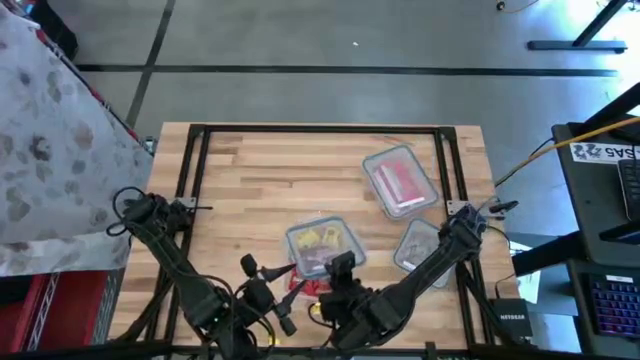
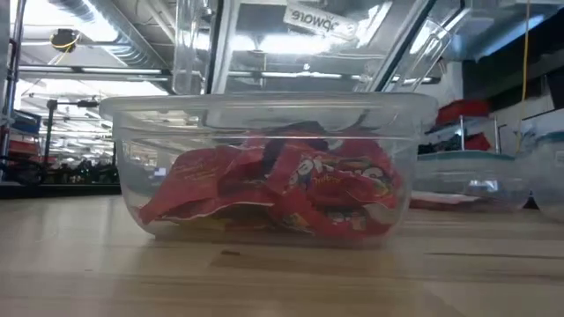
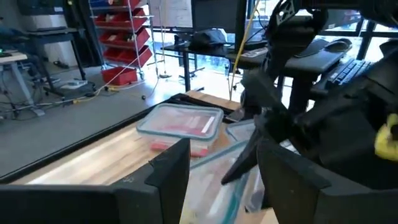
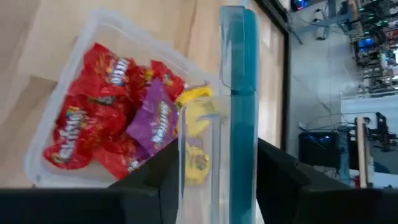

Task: Sort candy
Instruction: Close the rectangular transparent food container

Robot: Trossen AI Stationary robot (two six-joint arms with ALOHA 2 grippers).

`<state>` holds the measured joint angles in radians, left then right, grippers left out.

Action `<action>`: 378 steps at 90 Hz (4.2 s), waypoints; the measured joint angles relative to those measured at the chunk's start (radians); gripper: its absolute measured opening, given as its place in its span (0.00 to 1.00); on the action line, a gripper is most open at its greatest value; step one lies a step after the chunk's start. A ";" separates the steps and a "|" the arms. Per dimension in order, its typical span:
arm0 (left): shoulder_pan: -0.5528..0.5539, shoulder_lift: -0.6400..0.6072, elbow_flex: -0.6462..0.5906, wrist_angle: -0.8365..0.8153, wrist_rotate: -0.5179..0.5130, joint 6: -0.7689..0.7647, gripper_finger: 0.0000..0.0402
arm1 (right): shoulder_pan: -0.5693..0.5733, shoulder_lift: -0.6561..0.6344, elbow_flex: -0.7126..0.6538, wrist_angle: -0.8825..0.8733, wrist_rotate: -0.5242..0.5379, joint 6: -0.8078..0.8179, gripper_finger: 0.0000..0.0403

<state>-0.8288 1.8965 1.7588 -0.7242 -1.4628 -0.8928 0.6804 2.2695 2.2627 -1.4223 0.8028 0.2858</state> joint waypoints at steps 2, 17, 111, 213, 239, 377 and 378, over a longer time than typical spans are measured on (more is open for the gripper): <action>0.002 0.000 0.000 0.000 0.000 0.000 0.42 | 0.000 0.003 0.000 0.008 -0.017 0.001 0.39; 0.007 0.000 0.000 0.000 0.000 0.001 0.42 | -0.002 0.006 0.000 0.060 -0.175 0.025 0.45; 0.028 0.004 -0.001 -0.157 0.132 -0.258 0.42 | -0.062 0.003 -0.217 0.417 -0.588 -0.254 0.65; 0.052 0.011 -0.307 -0.314 1.021 -0.967 0.42 | -0.017 -0.447 -1.092 0.832 -0.524 -0.028 0.63; 0.153 0.009 -0.329 -0.375 0.934 -0.889 0.42 | -0.011 -0.446 -1.049 0.862 -0.562 -0.041 0.63; 0.171 0.008 -0.182 -0.777 0.813 -0.945 0.42 | 0.003 -0.526 -0.986 0.832 -0.337 -0.122 0.63; 0.169 0.008 -0.182 -0.774 0.820 -0.950 0.42 | 0.002 -0.532 -0.982 0.803 -0.310 -0.113 0.63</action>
<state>-0.6602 1.9041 1.5764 -1.4985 -0.6427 -1.8432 0.6828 1.7374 1.2805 -0.6191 0.4932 0.1731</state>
